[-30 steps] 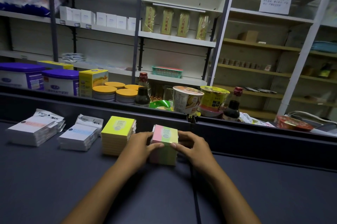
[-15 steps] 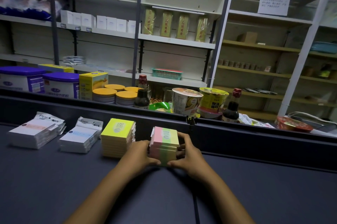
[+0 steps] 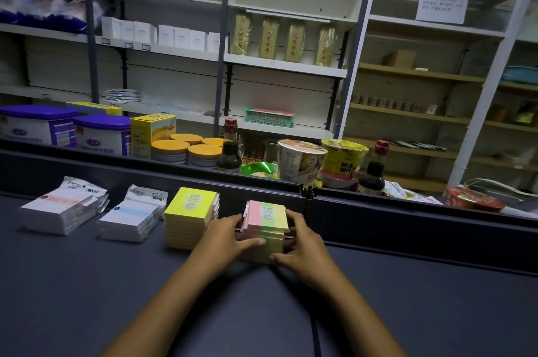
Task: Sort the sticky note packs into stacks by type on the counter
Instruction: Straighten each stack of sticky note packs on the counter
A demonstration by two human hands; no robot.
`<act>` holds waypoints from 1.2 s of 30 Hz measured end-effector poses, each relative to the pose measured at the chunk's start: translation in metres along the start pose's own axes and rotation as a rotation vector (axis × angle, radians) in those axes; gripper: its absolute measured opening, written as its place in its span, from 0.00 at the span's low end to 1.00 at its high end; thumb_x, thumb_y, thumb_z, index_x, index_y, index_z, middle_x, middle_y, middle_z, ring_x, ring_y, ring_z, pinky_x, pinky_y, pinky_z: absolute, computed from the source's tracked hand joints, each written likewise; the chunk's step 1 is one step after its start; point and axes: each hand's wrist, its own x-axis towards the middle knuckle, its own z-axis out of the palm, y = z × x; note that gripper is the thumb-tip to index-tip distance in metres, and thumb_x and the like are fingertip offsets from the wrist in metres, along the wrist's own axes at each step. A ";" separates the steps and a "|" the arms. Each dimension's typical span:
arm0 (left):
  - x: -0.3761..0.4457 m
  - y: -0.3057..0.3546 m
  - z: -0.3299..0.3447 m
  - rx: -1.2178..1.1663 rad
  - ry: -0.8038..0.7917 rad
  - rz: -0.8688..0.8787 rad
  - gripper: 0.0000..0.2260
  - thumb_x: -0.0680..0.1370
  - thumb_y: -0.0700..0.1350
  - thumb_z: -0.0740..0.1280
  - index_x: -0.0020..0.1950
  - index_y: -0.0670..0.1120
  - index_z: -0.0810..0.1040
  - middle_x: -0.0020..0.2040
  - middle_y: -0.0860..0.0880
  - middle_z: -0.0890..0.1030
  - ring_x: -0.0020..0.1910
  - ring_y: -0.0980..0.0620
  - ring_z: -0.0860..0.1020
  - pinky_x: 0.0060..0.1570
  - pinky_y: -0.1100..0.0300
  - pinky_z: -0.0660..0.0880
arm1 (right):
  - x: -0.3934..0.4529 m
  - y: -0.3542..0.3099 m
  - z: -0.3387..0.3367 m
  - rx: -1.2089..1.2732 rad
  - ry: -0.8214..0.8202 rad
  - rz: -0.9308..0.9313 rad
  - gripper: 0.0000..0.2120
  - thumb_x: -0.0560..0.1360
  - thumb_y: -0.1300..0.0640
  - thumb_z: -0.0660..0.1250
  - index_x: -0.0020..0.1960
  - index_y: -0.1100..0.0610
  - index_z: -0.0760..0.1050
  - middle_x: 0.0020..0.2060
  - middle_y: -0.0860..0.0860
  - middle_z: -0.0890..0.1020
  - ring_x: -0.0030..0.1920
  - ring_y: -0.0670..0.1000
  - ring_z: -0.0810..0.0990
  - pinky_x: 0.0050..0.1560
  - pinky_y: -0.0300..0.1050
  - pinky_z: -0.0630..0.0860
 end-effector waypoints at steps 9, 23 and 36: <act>0.003 0.000 -0.006 -0.052 0.029 0.028 0.23 0.74 0.53 0.73 0.67 0.48 0.78 0.63 0.52 0.81 0.61 0.57 0.77 0.64 0.58 0.71 | 0.002 0.001 -0.001 -0.104 0.078 -0.068 0.38 0.68 0.57 0.79 0.73 0.48 0.65 0.64 0.49 0.76 0.59 0.44 0.77 0.58 0.39 0.79; 0.003 0.003 -0.010 -0.138 0.002 0.010 0.16 0.74 0.44 0.74 0.61 0.48 0.82 0.54 0.53 0.85 0.48 0.68 0.78 0.46 0.77 0.73 | 0.000 -0.001 -0.008 0.001 0.178 0.013 0.22 0.68 0.51 0.80 0.59 0.53 0.79 0.49 0.43 0.82 0.48 0.40 0.81 0.47 0.34 0.79; 0.001 0.009 -0.011 -0.042 0.069 -0.015 0.14 0.72 0.47 0.76 0.58 0.48 0.84 0.52 0.51 0.86 0.42 0.66 0.76 0.40 0.78 0.70 | 0.000 -0.004 -0.008 -0.044 0.176 -0.024 0.17 0.69 0.52 0.79 0.56 0.54 0.84 0.48 0.46 0.85 0.45 0.39 0.83 0.47 0.30 0.78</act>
